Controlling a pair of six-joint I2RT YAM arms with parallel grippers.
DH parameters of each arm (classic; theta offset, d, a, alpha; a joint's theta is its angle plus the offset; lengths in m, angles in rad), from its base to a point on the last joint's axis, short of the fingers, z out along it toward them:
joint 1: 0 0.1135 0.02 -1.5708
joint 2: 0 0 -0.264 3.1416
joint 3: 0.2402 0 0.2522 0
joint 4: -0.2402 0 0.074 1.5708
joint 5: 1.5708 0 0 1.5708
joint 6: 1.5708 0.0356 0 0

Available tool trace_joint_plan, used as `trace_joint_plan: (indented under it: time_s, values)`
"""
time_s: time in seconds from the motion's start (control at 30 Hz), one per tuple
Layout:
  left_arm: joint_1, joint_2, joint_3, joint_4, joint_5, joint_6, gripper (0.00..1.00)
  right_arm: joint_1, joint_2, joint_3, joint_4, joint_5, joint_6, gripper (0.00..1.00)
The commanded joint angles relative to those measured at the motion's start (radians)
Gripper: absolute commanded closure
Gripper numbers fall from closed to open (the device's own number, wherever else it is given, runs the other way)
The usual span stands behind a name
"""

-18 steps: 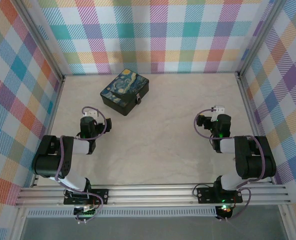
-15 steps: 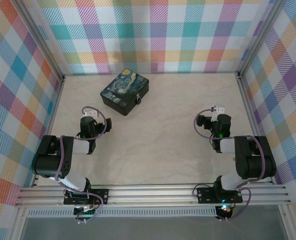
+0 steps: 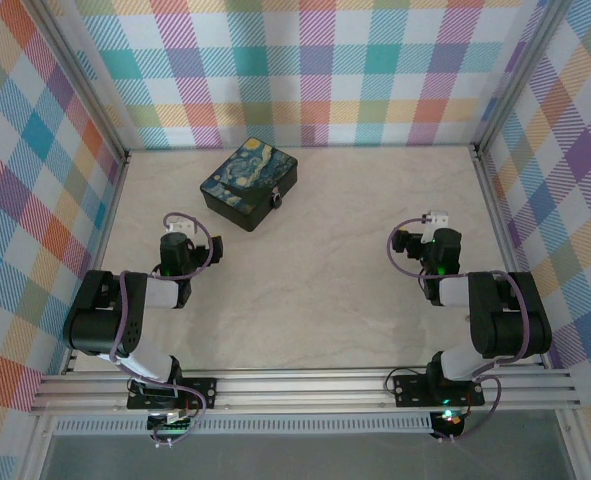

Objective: Unlock the padlock with the key

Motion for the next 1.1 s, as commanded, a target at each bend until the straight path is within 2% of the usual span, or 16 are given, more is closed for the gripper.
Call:
trace_joint_plan:
  time_s: [0.0,0.1,0.2,0.47,0.53,0.57,0.6,0.67,0.83,0.97,1.07]
  values:
    - [0.004,-0.006,0.02,0.017,0.016,0.015,0.0,0.007,0.001,-0.003,0.032,0.006,0.004,0.0]
    - [0.004,-0.006,0.02,0.017,0.015,0.015,0.0,0.009,0.001,-0.002,0.03,0.002,0.003,0.0]
    - [0.004,-0.005,0.02,0.017,0.015,0.015,0.0,0.004,0.002,0.026,-0.02,-0.095,-0.029,0.0]
    - [0.024,-0.007,0.02,0.018,0.053,0.002,0.0,0.003,0.0,0.023,-0.016,-0.1,-0.028,0.0]
    - [0.024,-0.016,0.024,0.004,0.034,-0.006,0.0,0.002,-0.029,0.064,-0.091,-0.136,-0.046,0.0]
    - [0.024,-0.028,0.033,-0.015,0.002,-0.021,0.0,0.011,-0.064,0.116,-0.233,-0.159,-0.065,0.0]
    - [0.024,-0.051,0.046,-0.054,-0.041,-0.04,0.0,0.021,-0.097,0.172,-0.358,-0.149,-0.065,0.0]
    - [0.026,-0.09,0.078,-0.147,-0.057,-0.045,0.0,0.028,-0.14,0.244,-0.514,-0.149,-0.038,0.01]
    - [0.034,-0.152,0.238,-0.435,-0.159,-0.121,0.0,0.043,-0.23,0.33,-0.705,-0.215,0.081,0.06]
    - [0.047,-0.065,0.558,-0.804,-0.123,-0.267,0.0,0.078,-0.2,0.453,-0.896,-0.229,0.176,0.11]
    - [0.041,0.025,0.77,-1.009,-0.102,-0.429,0.0,0.108,-0.18,0.459,-0.911,-0.236,0.246,0.13]
